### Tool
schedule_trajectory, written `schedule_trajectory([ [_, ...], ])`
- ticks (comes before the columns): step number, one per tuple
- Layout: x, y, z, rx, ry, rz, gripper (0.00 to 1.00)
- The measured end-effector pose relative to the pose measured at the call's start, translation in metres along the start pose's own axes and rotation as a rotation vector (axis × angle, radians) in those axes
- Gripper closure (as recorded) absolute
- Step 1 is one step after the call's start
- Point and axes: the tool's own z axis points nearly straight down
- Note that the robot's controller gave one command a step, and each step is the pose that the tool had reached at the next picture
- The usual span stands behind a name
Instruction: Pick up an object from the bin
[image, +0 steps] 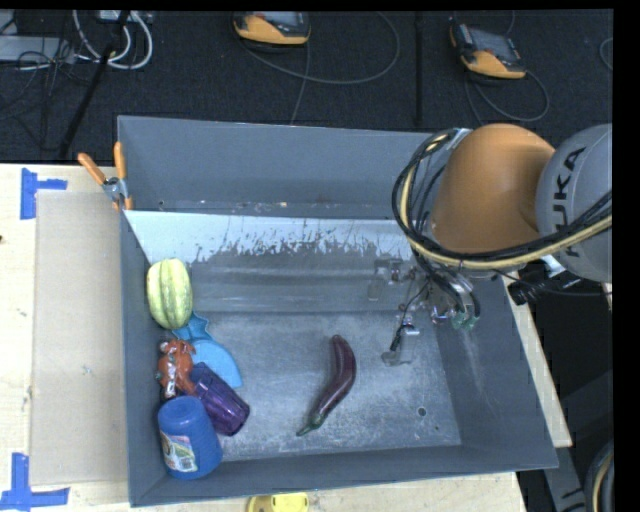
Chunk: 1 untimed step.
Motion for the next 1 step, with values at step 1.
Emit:
schedule_trajectory([
  [1, 0.0129, 0.0107, 0.0465, 0.0, -0.002, -0.146, 0.0],
])
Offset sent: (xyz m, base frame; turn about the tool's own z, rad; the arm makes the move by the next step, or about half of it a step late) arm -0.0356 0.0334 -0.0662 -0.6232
